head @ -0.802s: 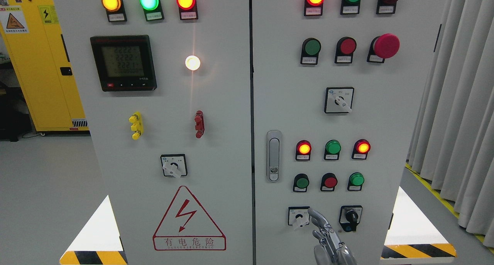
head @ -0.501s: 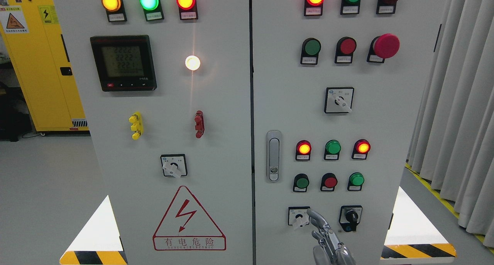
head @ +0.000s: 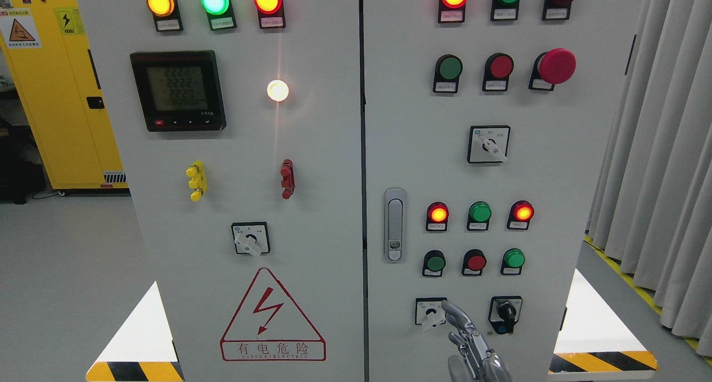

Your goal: Release door handle

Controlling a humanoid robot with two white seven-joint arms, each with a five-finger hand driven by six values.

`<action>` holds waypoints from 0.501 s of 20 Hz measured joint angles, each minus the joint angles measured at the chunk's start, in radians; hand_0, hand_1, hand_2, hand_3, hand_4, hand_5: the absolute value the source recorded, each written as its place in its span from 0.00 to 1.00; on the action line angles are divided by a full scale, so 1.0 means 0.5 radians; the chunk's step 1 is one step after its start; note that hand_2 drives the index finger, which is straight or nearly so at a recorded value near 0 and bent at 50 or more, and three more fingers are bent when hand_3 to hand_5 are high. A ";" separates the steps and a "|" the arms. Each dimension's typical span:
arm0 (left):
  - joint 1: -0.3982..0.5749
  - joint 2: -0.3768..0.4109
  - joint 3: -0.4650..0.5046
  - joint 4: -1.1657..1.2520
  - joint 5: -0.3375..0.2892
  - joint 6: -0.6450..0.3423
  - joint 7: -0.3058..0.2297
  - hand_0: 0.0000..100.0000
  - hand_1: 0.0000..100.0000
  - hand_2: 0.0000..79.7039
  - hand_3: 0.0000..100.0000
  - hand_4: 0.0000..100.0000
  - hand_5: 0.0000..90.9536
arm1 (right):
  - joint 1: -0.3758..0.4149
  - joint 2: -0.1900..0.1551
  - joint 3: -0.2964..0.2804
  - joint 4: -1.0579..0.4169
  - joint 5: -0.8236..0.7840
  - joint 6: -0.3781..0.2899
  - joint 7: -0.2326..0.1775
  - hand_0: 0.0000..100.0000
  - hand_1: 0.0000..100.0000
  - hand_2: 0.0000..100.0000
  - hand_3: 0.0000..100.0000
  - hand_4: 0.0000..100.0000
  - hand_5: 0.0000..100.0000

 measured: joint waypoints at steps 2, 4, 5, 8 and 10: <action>0.000 0.000 0.000 0.000 0.000 0.000 0.000 0.12 0.56 0.00 0.00 0.00 0.00 | -0.009 -0.001 0.000 0.001 0.038 0.000 0.004 0.49 0.39 0.00 0.92 1.00 1.00; 0.000 0.000 0.000 0.000 0.000 0.000 0.000 0.12 0.56 0.00 0.00 0.00 0.00 | -0.016 -0.001 0.000 0.003 0.109 0.000 -0.003 0.52 0.39 0.00 0.96 1.00 1.00; 0.000 0.000 0.000 0.000 0.000 0.000 0.000 0.12 0.56 0.00 0.00 0.00 0.00 | -0.019 0.000 0.000 0.004 0.150 0.000 -0.011 0.53 0.40 0.00 1.00 1.00 1.00; 0.000 0.000 0.000 0.000 0.000 0.000 0.000 0.12 0.56 0.00 0.00 0.00 0.00 | -0.047 0.003 0.000 0.005 0.295 -0.005 -0.021 0.56 0.41 0.00 1.00 1.00 1.00; 0.000 0.000 0.000 0.000 0.000 0.000 0.000 0.12 0.56 0.00 0.00 0.00 0.00 | -0.065 0.005 0.001 0.009 0.427 -0.006 -0.039 0.56 0.41 0.00 1.00 1.00 1.00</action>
